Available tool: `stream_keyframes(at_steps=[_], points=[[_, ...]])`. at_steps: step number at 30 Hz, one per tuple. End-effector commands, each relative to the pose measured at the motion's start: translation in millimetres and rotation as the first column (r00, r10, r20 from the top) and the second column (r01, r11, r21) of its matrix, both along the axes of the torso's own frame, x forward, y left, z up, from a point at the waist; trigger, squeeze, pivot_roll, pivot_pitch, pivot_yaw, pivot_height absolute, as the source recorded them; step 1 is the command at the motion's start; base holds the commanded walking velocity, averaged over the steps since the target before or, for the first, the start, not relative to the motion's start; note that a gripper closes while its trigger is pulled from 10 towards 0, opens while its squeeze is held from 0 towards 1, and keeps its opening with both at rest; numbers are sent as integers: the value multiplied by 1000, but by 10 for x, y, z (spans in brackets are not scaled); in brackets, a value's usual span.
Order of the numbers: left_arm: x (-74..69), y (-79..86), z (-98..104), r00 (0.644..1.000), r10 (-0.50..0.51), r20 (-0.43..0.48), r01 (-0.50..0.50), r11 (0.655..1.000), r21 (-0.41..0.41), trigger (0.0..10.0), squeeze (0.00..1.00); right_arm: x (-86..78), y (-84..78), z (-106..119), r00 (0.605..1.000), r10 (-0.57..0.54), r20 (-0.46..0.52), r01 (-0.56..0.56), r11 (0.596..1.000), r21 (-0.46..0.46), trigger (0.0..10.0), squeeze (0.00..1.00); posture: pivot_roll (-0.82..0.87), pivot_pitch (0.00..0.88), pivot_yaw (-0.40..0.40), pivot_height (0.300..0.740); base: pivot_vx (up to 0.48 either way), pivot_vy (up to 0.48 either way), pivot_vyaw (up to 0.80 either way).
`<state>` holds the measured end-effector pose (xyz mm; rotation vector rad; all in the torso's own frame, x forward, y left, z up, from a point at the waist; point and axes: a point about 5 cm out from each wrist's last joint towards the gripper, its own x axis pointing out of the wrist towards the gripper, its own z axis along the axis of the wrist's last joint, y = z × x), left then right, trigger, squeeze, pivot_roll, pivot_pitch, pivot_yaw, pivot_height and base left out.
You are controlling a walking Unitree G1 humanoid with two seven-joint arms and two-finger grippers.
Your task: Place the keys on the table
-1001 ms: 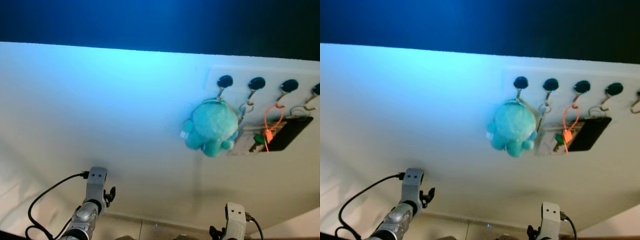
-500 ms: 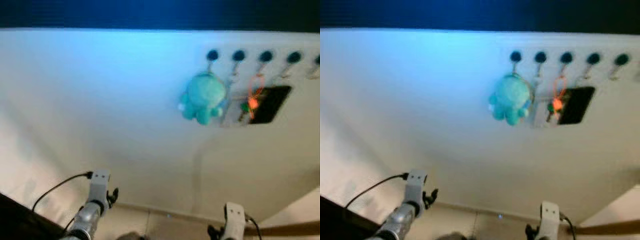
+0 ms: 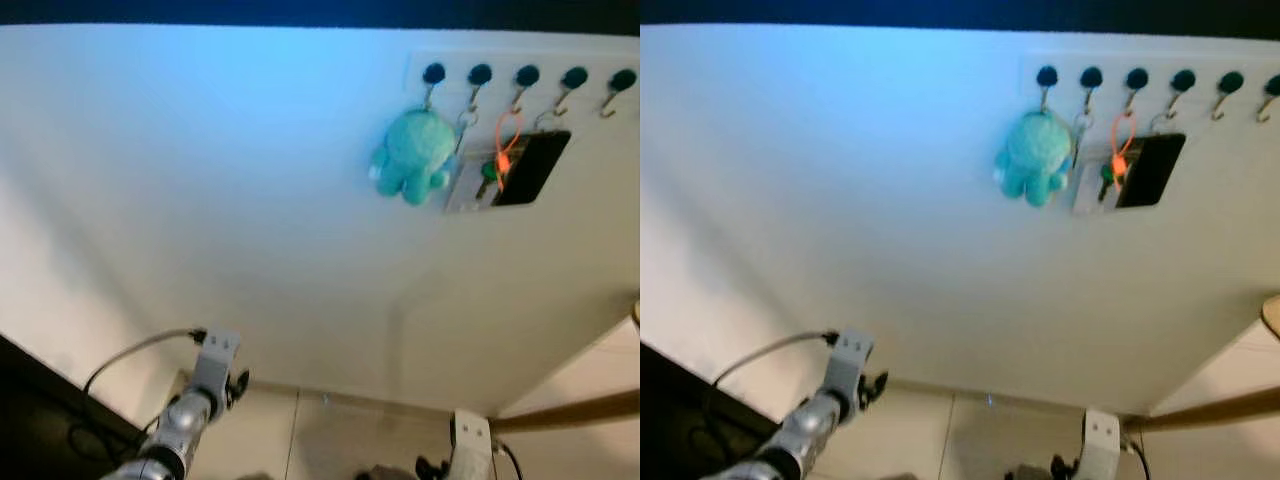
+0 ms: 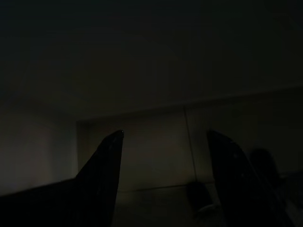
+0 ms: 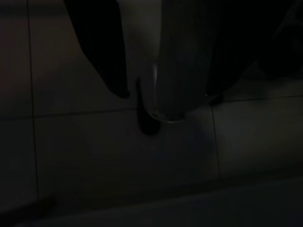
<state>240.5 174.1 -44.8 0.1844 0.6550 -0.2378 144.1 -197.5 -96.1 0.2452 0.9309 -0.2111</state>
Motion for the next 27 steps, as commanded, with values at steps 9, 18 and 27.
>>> stream_keyframes(at_steps=[9, 18, 27], points=[[-39, -8, -35, 1000, 22, -21, -23, 1000, -7, 10000, 0, -15, -38, -1, 1000, -20, -6, 20, 1000, -5, 10000, 0, 19, 58, 39, 740, 0, -160, 0], [-51, -4, -43, 1000, 14, -22, -14, 1000, 5, 10000, 0, -5, -34, 3, 1000, -18, -2, 18, 1000, -4, 10000, 0, 18, 57, 39, 740, 0, 0, 0], [-65, 24, -51, 1000, 13, -27, -13, 1000, 19, 10000, 0, -5, -23, 1, 1000, -23, 1, 23, 1000, 9, 10000, 0, 18, 56, 41, 740, 0, 0, -356]])
